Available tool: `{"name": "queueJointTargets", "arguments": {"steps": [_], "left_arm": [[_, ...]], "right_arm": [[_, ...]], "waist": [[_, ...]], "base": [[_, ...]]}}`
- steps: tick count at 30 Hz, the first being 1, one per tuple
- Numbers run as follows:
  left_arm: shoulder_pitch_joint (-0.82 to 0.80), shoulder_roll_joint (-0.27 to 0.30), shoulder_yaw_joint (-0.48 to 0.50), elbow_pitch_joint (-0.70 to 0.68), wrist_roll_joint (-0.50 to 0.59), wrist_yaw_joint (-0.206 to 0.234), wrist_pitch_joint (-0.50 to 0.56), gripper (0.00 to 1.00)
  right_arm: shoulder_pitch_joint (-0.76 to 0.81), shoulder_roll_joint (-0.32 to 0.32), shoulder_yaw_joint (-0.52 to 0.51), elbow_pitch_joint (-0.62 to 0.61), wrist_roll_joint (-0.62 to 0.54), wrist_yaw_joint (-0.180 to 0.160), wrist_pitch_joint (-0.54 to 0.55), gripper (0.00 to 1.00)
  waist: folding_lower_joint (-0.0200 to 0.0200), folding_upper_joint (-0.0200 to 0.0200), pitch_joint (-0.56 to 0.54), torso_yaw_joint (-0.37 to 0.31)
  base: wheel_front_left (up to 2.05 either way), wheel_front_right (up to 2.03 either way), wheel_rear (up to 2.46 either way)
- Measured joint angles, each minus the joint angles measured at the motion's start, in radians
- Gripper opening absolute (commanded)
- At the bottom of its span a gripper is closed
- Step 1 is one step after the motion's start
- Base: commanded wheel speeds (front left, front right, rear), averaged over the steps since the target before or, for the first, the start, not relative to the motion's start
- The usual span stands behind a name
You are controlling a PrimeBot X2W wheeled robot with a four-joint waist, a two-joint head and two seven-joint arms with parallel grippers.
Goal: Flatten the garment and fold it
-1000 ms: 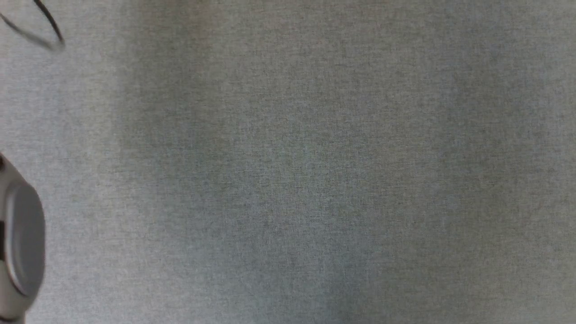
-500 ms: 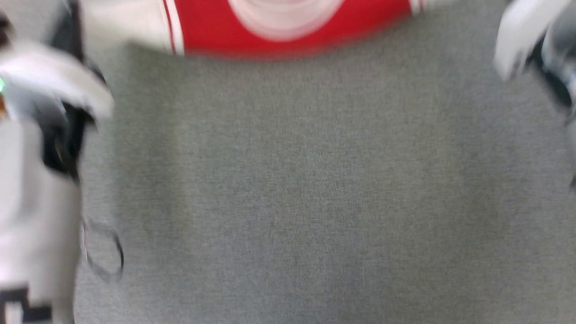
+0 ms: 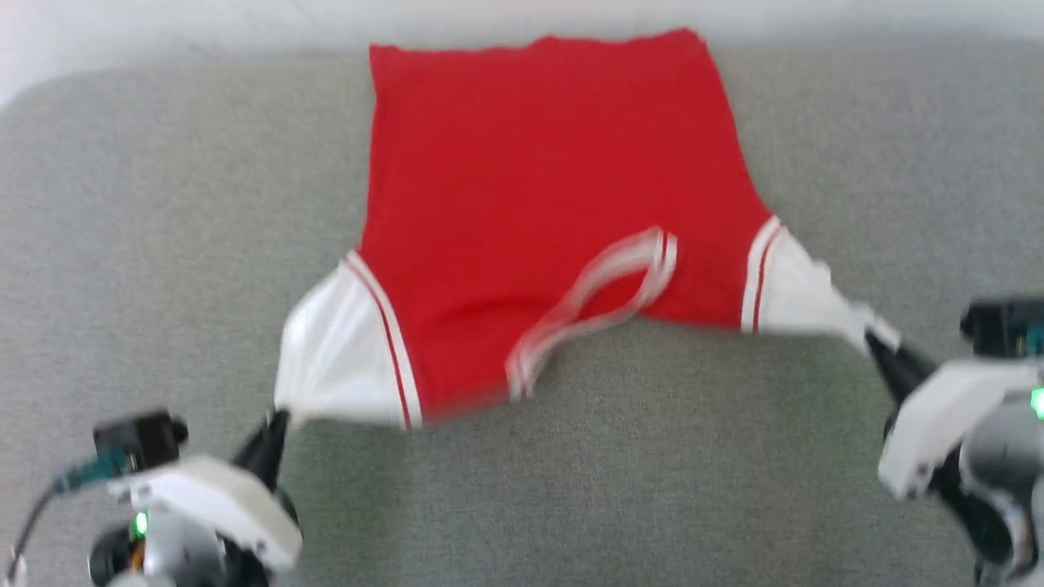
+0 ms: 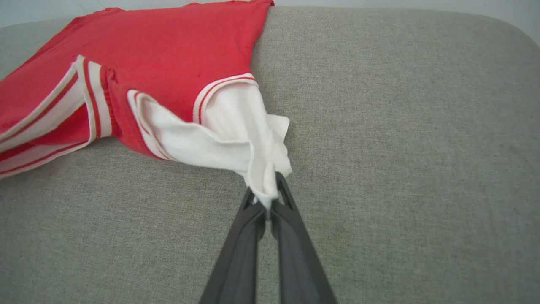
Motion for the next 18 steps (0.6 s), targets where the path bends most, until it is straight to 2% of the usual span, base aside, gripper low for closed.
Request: {"name": "queueJointTargets", "arguments": {"steps": [4, 8, 13, 18], "left_arm": [[0.108, -0.015, 0.003, -0.041, -0.002, 0.042, 0.002, 0.00], [0.168, -0.038, 0.010, -0.051, -0.008, 0.062, -0.004, 0.00], [0.224, -0.052, 0.021, -0.056, -0.017, 0.086, -0.012, 0.00], [0.253, -0.052, 0.010, -0.054, -0.004, 0.104, -0.014, 0.00]], "right_arm": [[0.134, 0.100, -0.078, -0.078, -0.036, 0.000, 0.060, 0.00], [0.241, 0.176, -0.138, -0.124, -0.054, 0.000, 0.139, 0.00], [0.340, 0.209, -0.190, -0.145, -0.065, 0.000, 0.224, 0.00], [0.359, 0.212, -0.210, -0.099, -0.063, 0.000, 0.240, 0.00]], "waist": [[0.0001, 0.0000, -0.044, 0.007], [0.0003, 0.0000, -0.075, 0.017], [0.0003, 0.0000, -0.098, 0.026], [0.0005, 0.0000, -0.097, 0.022]], "base": [[0.00, 0.00, 0.00], [0.00, 0.00, 0.00], [0.00, 0.00, 0.00], [0.00, 0.00, 0.00]]}}
